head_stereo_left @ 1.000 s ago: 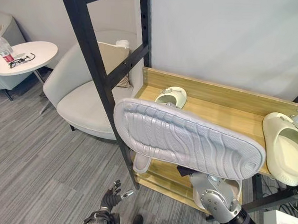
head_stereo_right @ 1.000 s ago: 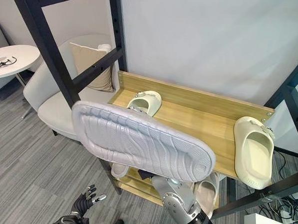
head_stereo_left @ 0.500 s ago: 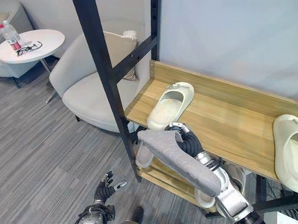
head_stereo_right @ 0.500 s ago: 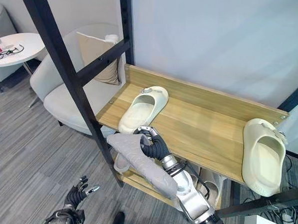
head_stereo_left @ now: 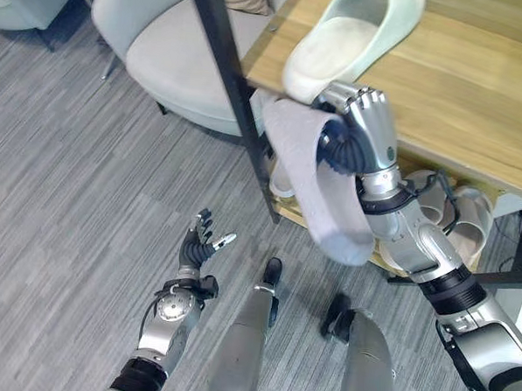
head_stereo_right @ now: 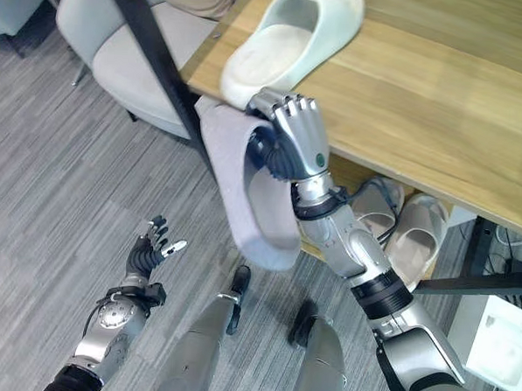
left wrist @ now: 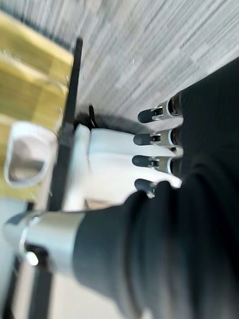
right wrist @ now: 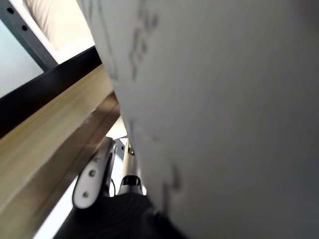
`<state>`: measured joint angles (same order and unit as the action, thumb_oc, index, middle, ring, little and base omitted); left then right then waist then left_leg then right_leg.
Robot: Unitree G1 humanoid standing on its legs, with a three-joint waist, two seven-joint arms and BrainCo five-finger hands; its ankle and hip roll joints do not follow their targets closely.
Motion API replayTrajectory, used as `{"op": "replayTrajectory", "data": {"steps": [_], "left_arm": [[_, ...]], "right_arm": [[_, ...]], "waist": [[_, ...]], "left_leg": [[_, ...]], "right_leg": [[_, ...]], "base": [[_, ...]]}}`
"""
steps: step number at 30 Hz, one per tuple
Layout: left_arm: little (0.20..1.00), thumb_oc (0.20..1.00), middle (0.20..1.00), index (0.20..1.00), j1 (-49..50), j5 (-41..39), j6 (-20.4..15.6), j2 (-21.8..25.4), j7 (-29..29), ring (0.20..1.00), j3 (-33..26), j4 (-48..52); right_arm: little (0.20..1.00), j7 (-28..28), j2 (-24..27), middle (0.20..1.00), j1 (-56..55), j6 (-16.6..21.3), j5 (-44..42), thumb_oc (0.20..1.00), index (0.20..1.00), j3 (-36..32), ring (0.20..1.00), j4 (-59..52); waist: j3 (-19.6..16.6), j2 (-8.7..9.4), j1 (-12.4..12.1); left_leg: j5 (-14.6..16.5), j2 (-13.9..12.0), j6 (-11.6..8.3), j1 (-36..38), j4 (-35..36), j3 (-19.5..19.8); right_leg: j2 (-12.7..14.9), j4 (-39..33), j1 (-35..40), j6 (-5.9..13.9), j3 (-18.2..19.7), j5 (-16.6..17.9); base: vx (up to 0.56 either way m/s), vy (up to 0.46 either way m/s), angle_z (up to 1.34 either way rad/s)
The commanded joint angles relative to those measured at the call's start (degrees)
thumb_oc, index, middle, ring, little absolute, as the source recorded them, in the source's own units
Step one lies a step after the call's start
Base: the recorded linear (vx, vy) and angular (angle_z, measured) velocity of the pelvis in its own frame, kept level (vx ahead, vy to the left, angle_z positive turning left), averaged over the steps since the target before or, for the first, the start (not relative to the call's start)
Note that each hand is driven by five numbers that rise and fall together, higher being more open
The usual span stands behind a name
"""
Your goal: Arrange the slippers neatly on the shoe rack.
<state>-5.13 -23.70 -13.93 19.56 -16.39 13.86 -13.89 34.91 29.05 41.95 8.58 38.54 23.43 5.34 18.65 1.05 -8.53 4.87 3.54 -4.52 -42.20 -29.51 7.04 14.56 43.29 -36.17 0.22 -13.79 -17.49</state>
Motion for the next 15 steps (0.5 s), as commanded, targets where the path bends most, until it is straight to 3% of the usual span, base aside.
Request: {"op": "replayTrajectory", "data": {"steps": [1, 10, 12, 15], "left_arm": [[1.0, 1.0, 1.0, 1.0, -1.25, 0.4, -3.28, -0.68, -1.34, 1.0, -0.68, 4.92], [1.0, 1.0, 1.0, 1.0, -2.82, 1.53, -2.19, -2.56, -1.93, 1.0, 0.05, 3.42], [1.0, 1.0, 1.0, 1.0, -2.78, 1.58, -2.07, -2.66, -1.88, 1.0, 0.31, 3.43], [1.0, 1.0, 1.0, 1.0, -2.14, 2.54, -1.53, -2.27, -2.18, 1.0, 0.65, 3.88]], "right_arm": [[0.2, -3.51, 2.59, 0.2, -8.59, -9.2, -2.6, 0.2, 0.2, 2.17, 0.2, 15.45], [0.2, -4.56, -1.87, 0.2, -15.94, -7.35, -3.89, 0.2, 0.2, 1.64, 0.2, 11.85], [0.2, -4.29, -2.12, 0.2, -16.74, -7.06, -4.12, 0.2, 0.2, 1.14, 0.2, 10.74], [0.2, -0.67, -3.16, 0.2, -18.88, -5.59, -4.92, 0.2, 0.2, -3.01, 0.2, 3.56]], "waist": [[2.71, -3.98, -2.27], [3.76, -2.92, -0.73], [4.04, -3.05, -0.56], [4.39, -3.27, 0.64]], "left_leg": [[1.08, -2.05, 2.05, 3.9, 1.38, 2.64], [1.41, -1.78, 2.66, 5.43, 3.07, 2.54], [-0.22, -1.74, 2.89, 5.3, 3.54, 2.47], [-0.12, -1.77, 3.24, 7.3, 4.83, 1.91]], "right_leg": [[0.07, -6.39, 2.95, 4.1, 0.24, 2.04], [-0.35, -8.85, 4.81, 4.22, 0.38, 3.04], [-0.25, -9.5, 4.67, 3.86, 0.05, 4.68], [-0.59, -11.0, 6.31, 3.88, 0.52, 5.3]], "base": [[0.05, -0.007, 0.3], [0.0, 0.016, -0.04], [-0.07, 0.054, 0.23], [0.01, 0.039, -0.23]]}}
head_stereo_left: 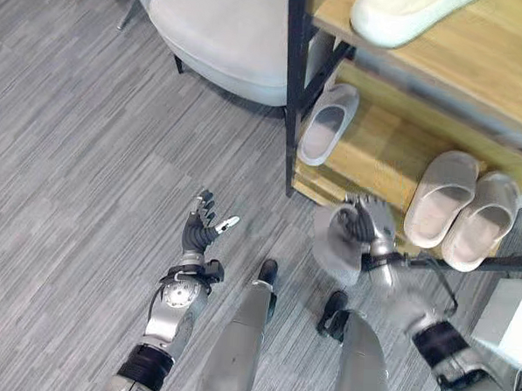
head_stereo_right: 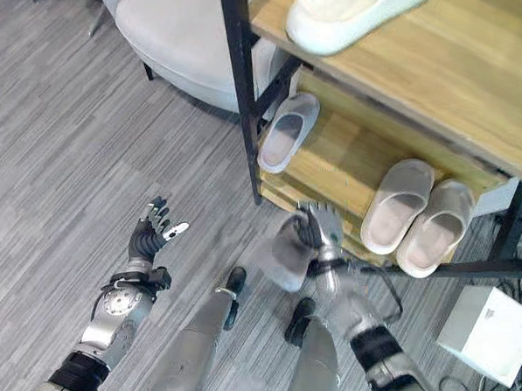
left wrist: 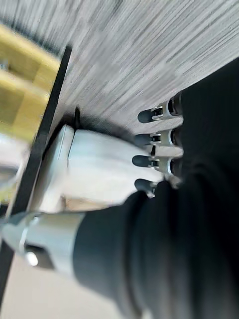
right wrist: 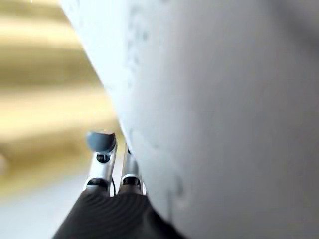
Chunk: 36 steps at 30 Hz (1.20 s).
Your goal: Arrange the slippers neatly on the shoe rack.
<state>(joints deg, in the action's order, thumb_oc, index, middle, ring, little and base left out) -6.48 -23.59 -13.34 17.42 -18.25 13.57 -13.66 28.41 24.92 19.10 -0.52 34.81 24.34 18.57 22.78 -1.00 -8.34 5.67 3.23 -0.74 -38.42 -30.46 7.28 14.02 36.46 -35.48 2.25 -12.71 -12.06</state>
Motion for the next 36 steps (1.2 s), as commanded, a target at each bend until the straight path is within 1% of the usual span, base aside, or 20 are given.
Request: {"op": "replayTrajectory", "data": {"steps": [1, 3, 5, 7, 8, 9, 11, 12, 14, 15, 16, 17, 18, 19, 24, 27, 33, 36], "left_arm": [[1.0, 1.0, 1.0, 1.0, -0.77, 2.42, -2.11, -0.12, -0.32, 1.0, 0.98, 3.67], [1.0, 1.0, 1.0, 1.0, 0.12, 3.07, -1.82, 0.35, -0.07, 1.0, 1.33, 4.02], [1.0, 1.0, 1.0, 1.0, 0.67, 3.43, -1.62, 0.55, 0.29, 1.0, 1.8, 3.84], [1.0, 1.0, 1.0, 1.0, 0.84, 3.54, -1.55, 0.75, 0.55, 1.0, 2.25, 3.63], [1.0, 1.0, 1.0, 1.0, 1.1, 3.76, -1.46, 1.01, 0.74, 1.0, 2.83, 3.32], [1.0, 1.0, 1.0, 1.0, 1.08, 3.76, -1.46, 1.01, 0.74, 1.0, 2.82, 3.32], [1.0, 1.0, 1.0, 1.0, 1.22, 3.88, -1.66, 1.52, 1.1, 1.0, 3.27, 3.34], [1.0, 1.0, 1.0, 1.0, 1.19, 3.81, -1.71, 1.78, 1.16, 1.0, 3.28, 3.51], [1.0, 1.0, 1.0, 1.0, 1.24, 3.38, -2.37, 3.02, 1.6, 1.0, 3.17, 4.4], [1.0, 1.0, 1.0, 1.0, 1.37, 3.1, -2.49, 3.32, 1.62, 1.0, 3.1, 4.69], [1.0, 1.0, 1.0, 1.0, 1.48, 2.95, -2.75, 3.81, 1.54, 1.0, 2.95, 5.15], [1.0, 1.0, 1.0, 1.0, 1.42, 2.95, -2.75, 3.83, 1.55, 1.0, 2.91, 5.23], [1.0, 1.0, 1.0, 1.0, 1.47, 3.07, -2.86, 4.24, 1.55, 1.0, 2.94, 5.74], [1.0, 1.0, 1.0, 1.0, 1.53, 3.01, -2.92, 4.36, 1.55, 1.0, 2.92, 5.92], [1.0, 1.0, 1.0, 1.0, 0.4, 3.38, -3.75, 5.52, 1.29, 1.0, 3.07, 8.29], [1.0, 1.0, 1.0, 1.0, -0.91, 3.32, -4.44, 5.93, 0.82, 1.0, 3.05, 10.03], [1.0, 1.0, 1.0, 1.0, -3.66, 2.56, -5.45, 5.74, -0.43, 1.0, 3.65, 11.75], [1.0, 1.0, 1.0, 1.0, -4.61, 2.41, -5.89, 5.89, -0.6, 1.0, 4.39, 12.97]], "right_arm": [[0.2, 5.77, 0.98, 0.2, 3.85, 3.47, -1.18, 0.2, 0.2, -3.99, 0.2, -9.79], [0.2, 6.3, 0.44, 0.2, 2.79, 5.2, -2.35, 0.2, 0.2, -4.92, 0.2, -14.47], [0.2, 5.55, 1.41, 0.2, 2.19, 5.38, -1.68, 0.2, 0.2, -3.96, 0.2, -15.05], [0.2, 5.86, 1.99, 0.2, 2.62, 4.44, -0.68, 0.2, 0.2, -3.22, 0.2, -13.13], [0.2, 7.45, 2.86, 0.2, 4.37, 2.98, 0.98, 0.2, 0.2, -3.66, 0.2, -11.21], [0.2, 7.48, 2.85, 0.2, 4.41, 2.99, 0.98, 0.2, 0.2, -3.64, 0.2, -11.16], [0.2, 8.75, 4.46, 0.2, 7.09, 1.55, 2.36, 0.2, 0.2, -4.02, 0.2, -8.87], [0.2, 9.22, 5.3, 0.2, 8.44, 1.06, 2.75, 0.2, 0.2, -3.97, 0.2, -7.63], [0.2, 10.1, 8.65, 0.2, 12.04, -0.91, 3.39, 0.2, 0.2, -3.85, 0.2, -3.27], [0.2, 10.21, 9.74, 0.2, 12.88, -1.55, 3.49, 0.2, 0.2, -3.74, 0.2, -1.74], [0.2, 10.56, 10.96, 0.2, 14.07, -2.17, 3.48, 0.2, 0.2, -3.7, 0.2, -0.27], [0.2, 10.68, 10.95, 0.2, 14.3, -2.15, 3.43, 0.2, 0.2, -3.64, 0.2, -0.08], [0.2, 11.15, 11.97, 0.2, 15.5, -2.77, 3.36, 0.2, 0.2, -3.56, 0.2, 1.49], [0.2, 11.4, 12.66, 0.2, 16.29, -3.05, 3.22, 0.2, 0.2, -3.42, 0.2, 2.56], [0.2, 12.88, 16.27, 0.2, 22.05, -5.42, 2.9, 0.2, 0.2, -1.84, 0.2, 9.79], [0.2, 12.96, 16.99, 0.2, 24.73, -5.99, 2.43, 0.2, 0.2, -0.5, 0.2, 12.71], [0.2, 14.37, 15.88, 0.2, 31.87, -8.2, 1.98, 0.2, 0.2, 3.11, 0.2, 20.12], [0.2, 15.52, 16.23, 0.2, 35.46, -9.06, 1.34, 0.2, 0.2, 4.36, 0.2, 22.28]], "waist": [[0.31, -1.23, 0.39], [0.55, -1.38, 0.96], [0.51, -1.45, 1.3], [0.51, -1.58, 1.49], [0.6, -1.85, 1.45], [0.6, -1.85, 1.46], [0.57, -2.05, 1.12], [0.61, -2.08, 0.99], [1.04, -2.17, 0.46], [0.97, -1.9, 0.39], [1.17, -1.87, 0.12], [1.44, -2.08, 0.06], [1.63, -2.09, -0.17], [1.45, -1.82, -0.24], [1.45, -1.5, -1.23], [1.48, -1.46, -1.55], [0.85, -1.32, -2.34], [0.46, -1.28, -2.88]], "left_leg": [[-0.93, -1.47, -0.53, 3.63, 5.83, 1.65], [-0.95, -1.43, -0.55, 4.31, 6.29, 1.36], [-0.79, -1.58, -0.6, 4.47, 6.3, 1.09], [-0.73, -1.6, -0.63, 4.4, 6.24, 0.98], [-0.75, -1.58, -0.75, 3.96, 5.85, 1.06], [-0.74, -1.58, -0.75, 3.94, 5.83, 1.07], [-0.84, -1.59, -0.89, 3.66, 5.77, 1.27], [-0.89, -1.61, -0.96, 3.55, 5.79, 1.33], [-1.1, -1.57, -1.29, 2.87, 5.84, 1.52], [0.63, -1.52, -1.52, 3.06, 5.37, 1.66], [0.5, -1.49, -1.6, 2.53, 5.31, 1.84], [-1.19, -1.48, -1.46, 1.85, 5.57, 1.76], [-1.31, -1.41, -1.57, 1.11, 5.46, 1.9], [0.48, -1.44, -1.79, 1.4, 5.08, 2.1], [0.01, -1.31, -2.23, -2.14, 4.8, 3.08], [0.02, -1.07, -2.31, -3.93, 4.31, 3.33], [0.28, -0.82, -2.36, -7.63, 3.35, 3.65], [0.31, -0.55, -2.25, -8.75, 3.3, 3.84]], "right_leg": [[-0.06, -4.22, 5.73, 1.86, -0.55, -0.11], [-0.33, -5.11, 6.37, 1.98, -0.22, 0.28], [-0.38, -5.4, 6.43, 1.99, -0.12, 0.31], [-0.42, -5.43, 6.39, 2.0, -0.01, 0.26], [-0.48, -5.14, 6.1, 2.0, -0.01, -0.01], [-0.48, -5.13, 6.08, 2.0, -0.01, -0.02], [-0.62, -4.93, 5.87, 1.99, 0.04, -0.35], [-0.63, -4.9, 5.87, 2.0, -0.05, -0.46], [-0.44, -4.75, 5.54, 2.13, -0.38, -0.67], [-0.47, -4.24, 5.83, 2.48, -0.17, -2.3], [-0.39, -4.11, 5.45, 2.52, -0.3, -2.35], [-0.3, -4.41, 4.85, 2.19, -0.72, -0.85], [-0.2, -4.09, 4.13, 2.21, -0.96, -0.93], [-0.17, -3.59, 4.32, 2.59, -0.69, -2.62], [0.16, -2.46, 1.39, 2.64, -1.56, -3.28], [0.41, -1.63, -0.18, 2.68, -1.75, -3.62], [0.83, -0.2, -3.7, 2.7, -1.95, -4.12], [1.04, 0.41, -4.73, 2.75, -2.03, -4.47]], "base": [[0.02, 0.039, -0.18], [0.01, 0.023, -0.07], [0.01, 0.004, -0.02], [0.03, 0.001, -0.04], [0.03, -0.005, -0.06], [0.04, -0.016, -0.06], [0.0, 0.0, 0.0], [0.02, -0.025, 0.03], [0.05, -0.051, 0.03], [0.09, -0.071, 0.05], [0.0, -0.029, 0.11], [-0.1, 0.004, 0.18], [0.01, -0.024, 0.21], [0.1, -0.068, 0.16], [0.04, -0.052, 0.13], [0.02, -0.016, 0.16], [0.04, -0.014, 0.06], [0.04, 0.0, 0.05]]}}
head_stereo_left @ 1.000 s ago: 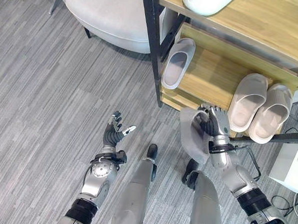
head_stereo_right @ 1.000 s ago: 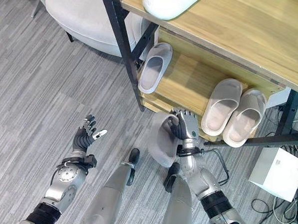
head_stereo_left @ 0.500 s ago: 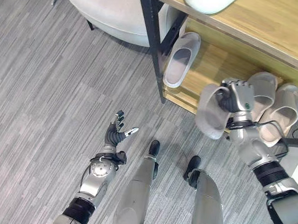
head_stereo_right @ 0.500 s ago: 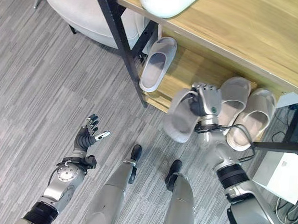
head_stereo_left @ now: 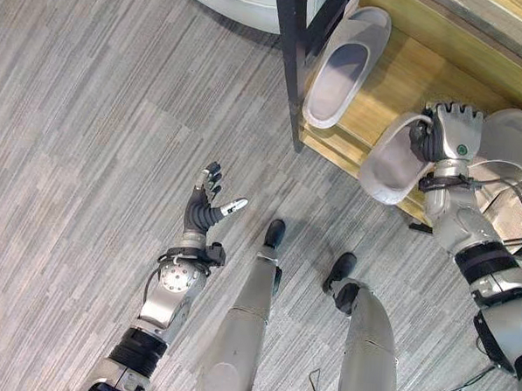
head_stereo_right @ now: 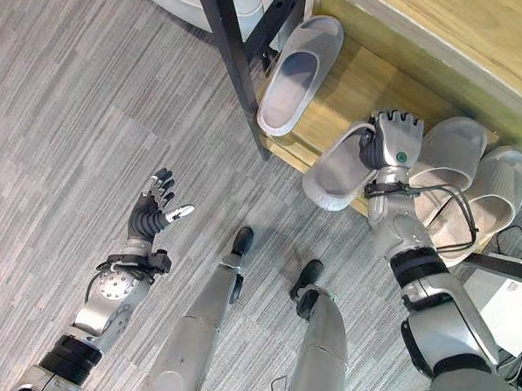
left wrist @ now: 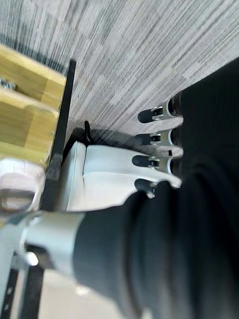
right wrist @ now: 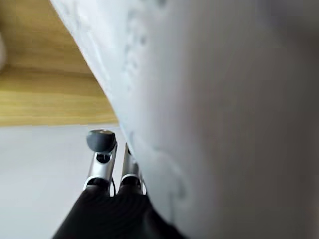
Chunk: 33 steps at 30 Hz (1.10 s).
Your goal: Arrange the slippers neatly on the shoe rack.
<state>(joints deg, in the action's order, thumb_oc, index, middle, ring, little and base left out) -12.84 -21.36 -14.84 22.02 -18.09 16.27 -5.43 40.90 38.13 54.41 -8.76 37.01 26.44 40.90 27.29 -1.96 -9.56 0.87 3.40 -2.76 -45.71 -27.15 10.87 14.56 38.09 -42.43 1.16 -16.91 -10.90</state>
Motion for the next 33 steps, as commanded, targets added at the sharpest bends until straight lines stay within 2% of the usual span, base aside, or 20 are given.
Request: {"op": "replayTrajectory", "data": {"steps": [1, 10, 11, 13, 16, 20, 25, 29, 30, 31, 33], "left_arm": [[1.0, 1.0, 1.0, 1.0, 1.44, 0.26, -4.62, 1.28, -0.57, 1.0, 2.27, 5.49], [1.0, 1.0, 1.0, 1.0, 0.56, 1.04, -4.98, 1.72, 1.67, 1.0, 5.75, 6.81], [1.0, 1.0, 1.0, 1.0, 0.19, 1.1, -5.06, 2.08, 1.97, 1.0, 6.66, 6.96], [1.0, 1.0, 1.0, 1.0, -0.56, 0.58, -5.03, 2.45, 2.07, 1.0, 7.59, 7.12], [1.0, 1.0, 1.0, 1.0, -0.6, 0.34, -4.86, 2.78, 1.95, 1.0, 7.91, 7.38], [1.0, 1.0, 1.0, 1.0, 0.96, -0.57, -4.51, 3.75, 2.31, 1.0, 7.7, 7.34], [1.0, 1.0, 1.0, 1.0, 2.16, -1.02, -4.2, 3.91, 2.72, 1.0, 7.81, 6.71], [1.0, 1.0, 1.0, 1.0, 2.73, -1.3, -3.95, 3.96, 3.37, 1.0, 8.53, 5.62], [1.0, 1.0, 1.0, 1.0, 2.76, -1.39, -3.78, 3.79, 3.5, 1.0, 8.68, 5.29], [1.0, 1.0, 1.0, 1.0, 2.77, -1.77, -3.53, 3.92, 3.72, 1.0, 8.85, 4.52], [1.0, 1.0, 1.0, 1.0, 2.59, -2.23, -3.25, 3.96, 3.99, 1.0, 8.88, 3.6]], "right_arm": [[0.2, 3.94, 3.6, 0.2, 1.97, -1.18, -1.16, 0.2, 0.2, 2.41, 0.2, 0.28], [0.2, 7.0, 3.97, 0.2, 4.34, -2.04, -1.19, 0.2, 0.2, 2.32, 0.2, 0.23], [1.0, 6.57, 3.39, 1.0, 5.03, -3.08, -1.14, 1.0, 1.0, 3.27, 1.0, 2.98], [1.0, 4.79, 1.48, 1.0, 7.47, -5.18, -2.66, 1.0, 1.0, 5.63, 1.0, 11.15], [1.0, 4.16, 0.34, 1.0, 8.91, -5.6, -4.3, 1.0, 1.0, 6.18, 1.0, 14.96], [1.0, 3.98, -0.73, 1.0, 11.14, -4.44, -8.72, 1.0, 1.0, 6.82, 1.0, 21.29], [1.0, 4.54, -1.33, 1.0, 11.72, -2.57, -12.95, 1.0, 1.0, 5.83, 1.0, 22.55], [1.0, 6.01, -3.71, 1.0, 11.17, 0.92, -18.9, 1.0, 1.0, 2.82, 1.0, 18.52], [1.0, 6.1, -4.86, 1.0, 10.7, 2.58, -21.81, 1.0, 1.0, 0.98, 1.0, 17.05], [1.0, 6.46, -7.05, 1.0, 8.96, 5.85, -28.41, 1.0, 1.0, -2.98, 1.0, 14.16], [1.0, 6.52, -9.3, 1.0, 7.33, 9.03, -35.18, 1.0, 1.0, -6.35, 1.0, 12.74]], "waist": [[-4.24, -0.27, -1.95], [-5.11, -0.19, -2.88], [-5.29, -0.02, -3.09], [-5.25, 0.15, -3.23], [-5.25, 0.12, -3.15], [-4.78, -0.45, -3.35], [-4.33, -0.96, -3.41], [-4.15, -1.16, -3.17], [-4.15, -1.25, -3.04], [-4.12, -1.22, -3.06], [-3.99, -1.3, -2.94]], "left_leg": [[5.24, -0.32, -0.14, -1.85, -0.09, 0.39], [5.47, 0.72, -0.03, -2.89, 0.12, 1.23], [5.49, 0.76, -0.08, -2.89, 0.23, 1.27], [5.4, 0.74, -0.12, -2.76, 0.5, 1.22], [5.43, 0.8, -0.11, -2.58, 0.56, 1.07], [5.27, 0.82, -0.15, -2.03, 0.82, 0.82], [5.01, 0.96, -0.04, -1.96, 1.03, 0.59], [4.86, 0.88, 0.13, -0.67, 2.02, 0.29], [4.85, 0.89, 0.2, -0.44, 2.11, 0.2], [4.93, 0.8, 0.32, 0.51, 2.56, 0.03], [5.03, 0.76, 0.47, 1.28, 2.93, -0.11]], "right_leg": [[0.59, -1.04, 1.97, 3.85, 2.01, -5.91], [1.31, -0.3, 1.58, 3.84, 1.06, -6.95], [1.33, -0.31, 1.58, 3.87, 1.05, -6.86], [1.22, -0.58, 1.73, 3.89, 1.13, -6.59], [1.13, -0.81, 1.95, 3.89, 1.22, -6.41], [1.07, -1.24, 2.53, 3.94, 1.53, -6.05], [1.02, -1.41, 2.5, 3.98, 1.67, -5.78], [0.69, -2.46, 3.6, 3.94, 1.93, -5.34], [0.61, -2.7, 3.86, 3.89, 2.07, -5.21], [0.49, -3.21, 4.67, 3.88, 2.14, -5.13], [0.38, -3.6, 5.45, 3.84, 2.2, -5.1]], "base": [[0.04, 0.003, 0.04], [0.04, -0.004, 0.11], [0.03, -0.002, 0.14], [0.0, 0.016, 0.05], [-0.01, 0.018, 0.02], [-0.01, 0.037, -0.02], [-0.01, 0.018, 0.0], [0.0, 0.02, -0.03], [0.01, 0.019, -0.08], [0.0, 0.021, -0.07], [0.0, 0.006, -0.02]]}}
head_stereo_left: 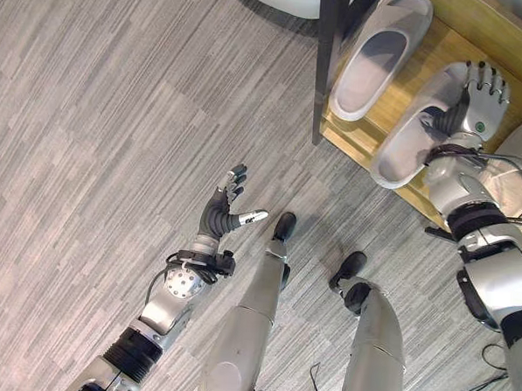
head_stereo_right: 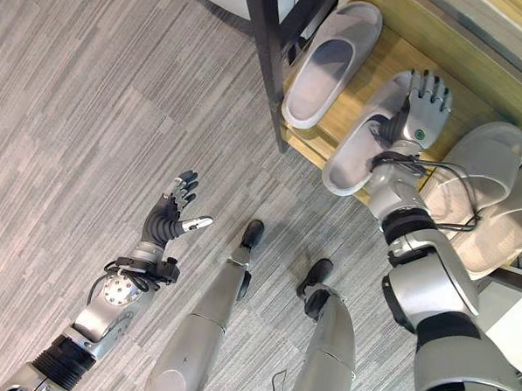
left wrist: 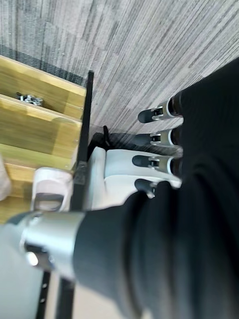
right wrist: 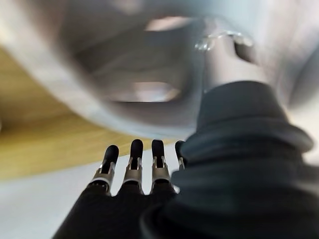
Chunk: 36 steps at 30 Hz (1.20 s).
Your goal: Arrange the slippers neatly on the shoe rack.
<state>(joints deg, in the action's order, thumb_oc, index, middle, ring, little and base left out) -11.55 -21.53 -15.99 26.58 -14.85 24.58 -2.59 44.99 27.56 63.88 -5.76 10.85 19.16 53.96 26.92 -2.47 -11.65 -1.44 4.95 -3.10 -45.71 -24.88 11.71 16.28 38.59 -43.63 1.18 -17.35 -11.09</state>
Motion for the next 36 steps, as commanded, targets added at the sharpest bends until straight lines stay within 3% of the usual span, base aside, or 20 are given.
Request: {"op": "replayTrajectory", "data": {"steps": [1, 4, 9, 13, 15, 22, 36], "left_arm": [[1.0, 1.0, 1.0, 1.0, 1.29, -2.08, -2.01, -0.53, 0.85, 1.0, 0.43, 0.43], [1.0, 1.0, 1.0, 1.0, 1.55, -1.79, -1.3, -0.65, 1.33, 1.0, -0.6, -0.64], [1.0, 1.0, 1.0, 1.0, 2.98, -1.42, -0.66, -0.75, 2.11, 1.0, -2.52, -1.14], [1.0, 1.0, 1.0, 1.0, 3.21, -1.36, 0.31, -1.88, 1.48, 1.0, -3.2, -2.43], [1.0, 1.0, 1.0, 1.0, 2.22, -0.68, 1.23, -2.52, 1.44, 1.0, -2.45, -3.83], [1.0, 1.0, 1.0, 1.0, 2.62, -1.18, 1.74, -2.04, 1.79, 1.0, -2.1, -4.41], [1.0, 1.0, 1.0, 1.0, 2.91, -2.06, 1.57, -0.88, 2.53, 1.0, -0.31, -3.12]], "right_arm": [[1.0, 2.11, 0.58, 1.0, -2.82, 7.48, -11.46, 1.0, 1.0, -0.17, 1.0, -0.97], [1.0, -1.27, -2.42, 1.0, -7.61, 14.55, -23.27, 1.0, 1.0, -5.44, 1.0, -5.76], [1.0, -4.72, -6.1, 1.0, -15.39, 19.17, -29.68, 1.0, 1.0, -9.84, 1.0, -11.29], [1.0, -5.45, -8.18, 1.0, -19.58, 19.45, -29.02, 1.0, 1.0, -10.75, 1.0, -15.52], [1.0, -9.06, -12.26, 1.0, -22.49, 21.01, -34.95, 1.0, 1.0, -10.03, 1.0, -15.65], [1.0, -14.98, -15.3, 1.0, -20.82, 23.56, -48.89, 1.0, 1.0, -9.46, 1.0, -13.17], [1.0, -17.72, -12.76, 1.0, -14.24, 24.1, -55.68, 1.0, 1.0, -7.82, 1.0, -11.52]], "waist": [[-3.53, -0.86, -0.86], [-3.15, -1.07, -0.65], [-2.86, -0.99, -0.52], [-2.61, -1.13, 0.35], [-2.59, -1.09, 1.14], [-1.95, -1.22, 0.06], [-1.89, -1.09, -1.85]], "left_leg": [[7.36, -0.79, 0.8, 1.61, 0.79, -0.98], [7.52, -0.79, 0.84, 2.52, 0.9, -1.09], [7.77, -1.0, 0.66, 4.8, 1.71, -1.09], [7.94, -1.25, 0.91, 6.0, 1.7, -1.67], [7.96, -1.64, 1.02, 6.82, 1.93, -2.07], [7.73, -1.68, 0.85, 6.52, 2.24, -1.91], [7.65, -1.49, 0.85, 7.01, 3.11, -1.36]], "right_leg": [[-1.37, -4.23, 6.99, 3.8, 2.58, -4.93], [-1.41, -4.2, 7.81, 3.7, 2.69, -5.17], [-1.42, -4.84, 9.81, 3.76, 2.4, -5.12], [-1.59, -5.14, 10.89, 3.68, 3.0, -4.71], [-1.76, -5.77, 11.31, 3.74, 3.15, -4.26], [-1.69, -6.28, 11.46, 3.92, 2.71, -4.06], [-1.42, -6.49, 12.26, 4.21, 1.8, -4.28]], "base": [[0.0, 0.0, 0.0], [0.0, 0.0, 0.0], [0.0, -0.006, 0.0], [-0.01, 0.008, -0.13], [-0.01, 0.018, -0.13], [0.0, -0.006, -0.01], [0.02, -0.015, 0.05]]}}
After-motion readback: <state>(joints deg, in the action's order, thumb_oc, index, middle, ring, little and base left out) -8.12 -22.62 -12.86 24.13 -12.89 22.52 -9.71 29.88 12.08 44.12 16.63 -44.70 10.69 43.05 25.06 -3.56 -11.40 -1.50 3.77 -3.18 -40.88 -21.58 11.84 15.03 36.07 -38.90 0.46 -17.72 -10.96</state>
